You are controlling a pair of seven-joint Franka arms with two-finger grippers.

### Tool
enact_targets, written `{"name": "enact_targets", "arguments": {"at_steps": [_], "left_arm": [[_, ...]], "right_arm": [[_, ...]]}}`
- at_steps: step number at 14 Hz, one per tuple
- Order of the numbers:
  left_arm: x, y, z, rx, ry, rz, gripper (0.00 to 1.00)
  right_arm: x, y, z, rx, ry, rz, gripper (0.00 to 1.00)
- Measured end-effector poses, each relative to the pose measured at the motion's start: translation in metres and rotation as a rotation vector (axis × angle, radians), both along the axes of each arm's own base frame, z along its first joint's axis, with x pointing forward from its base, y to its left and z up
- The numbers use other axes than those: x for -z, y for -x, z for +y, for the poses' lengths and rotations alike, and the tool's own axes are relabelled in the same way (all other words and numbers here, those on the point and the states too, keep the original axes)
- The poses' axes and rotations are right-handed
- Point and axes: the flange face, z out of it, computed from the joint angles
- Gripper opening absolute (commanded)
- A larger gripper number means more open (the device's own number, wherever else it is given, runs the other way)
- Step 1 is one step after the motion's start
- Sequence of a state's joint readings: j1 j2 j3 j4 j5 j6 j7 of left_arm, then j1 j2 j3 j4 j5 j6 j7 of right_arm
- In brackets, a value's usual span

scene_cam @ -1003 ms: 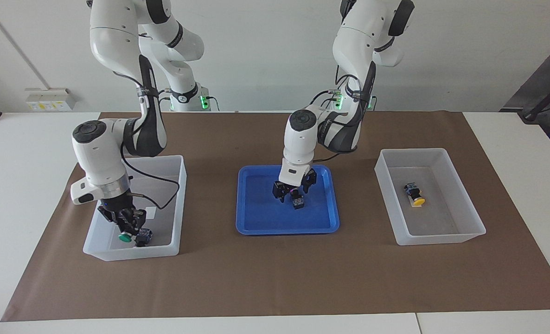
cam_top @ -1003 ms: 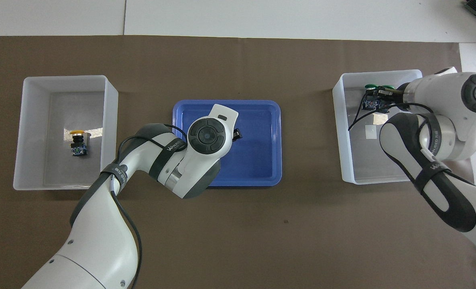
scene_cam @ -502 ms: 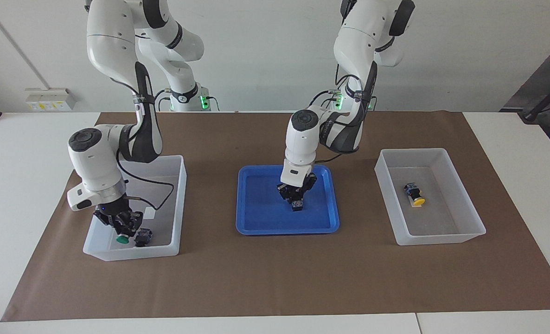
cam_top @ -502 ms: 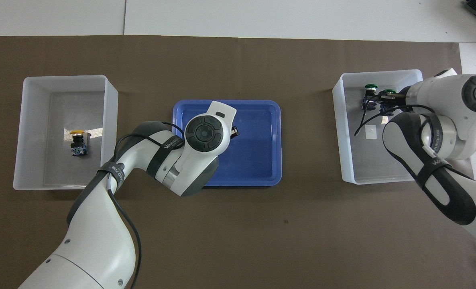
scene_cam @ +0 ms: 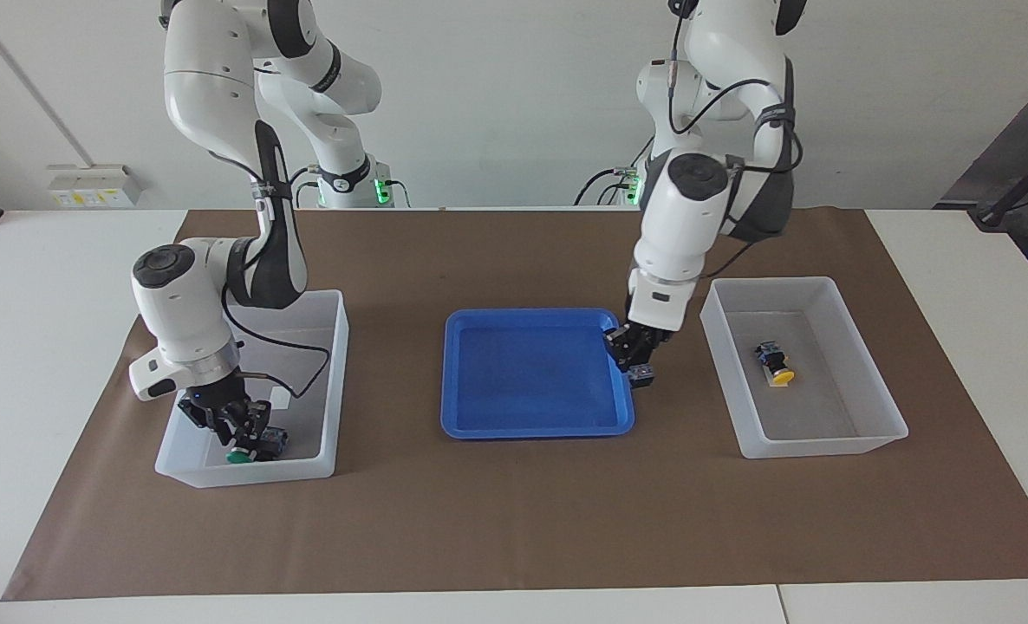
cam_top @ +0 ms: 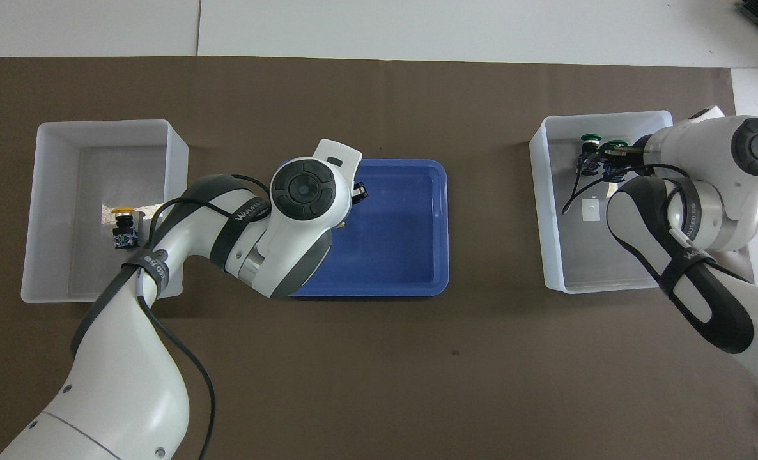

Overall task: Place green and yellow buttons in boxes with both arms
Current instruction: 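Carry the yellow button into the left bin and open the left gripper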

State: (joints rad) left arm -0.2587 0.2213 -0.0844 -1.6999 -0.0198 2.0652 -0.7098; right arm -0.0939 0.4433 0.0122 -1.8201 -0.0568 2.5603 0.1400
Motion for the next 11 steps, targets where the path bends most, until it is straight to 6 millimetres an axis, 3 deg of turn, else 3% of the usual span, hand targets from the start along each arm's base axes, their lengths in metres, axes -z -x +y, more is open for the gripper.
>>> {"name": "enact_targets", "arguments": {"at_steps": [2,3,4,6,8,11], "left_arm": [[-0.028,-0.01,0.069,0.026,0.01,0.017,0.0],[-0.029,-0.015,0.101,0.048,0.007,0.021,0.0],[-0.025,-0.019,0.134,0.073,0.001,0.024,0.0],[-0.004,-0.02,0.192,0.122,-0.011,0.031,0.0],[0.03,-0.01,0.224,0.142,-0.025,-0.001,0.0],[0.089,0.025,0.226,0.172,-0.039,-0.003,0.0]], "right_arm": [[-0.002,-0.001,0.0,0.0,0.0,-0.006,0.75],[-0.003,-0.002,0.0,-0.001,0.0,-0.01,0.94],[-0.005,-0.003,0.002,-0.003,0.0,-0.014,1.0],[-0.016,-0.006,0.011,-0.016,0.0,-0.03,1.0],[-0.04,-0.001,0.028,-0.029,-0.002,-0.006,1.0],[-0.095,0.025,0.063,-0.055,-0.001,0.112,1.0]]}}
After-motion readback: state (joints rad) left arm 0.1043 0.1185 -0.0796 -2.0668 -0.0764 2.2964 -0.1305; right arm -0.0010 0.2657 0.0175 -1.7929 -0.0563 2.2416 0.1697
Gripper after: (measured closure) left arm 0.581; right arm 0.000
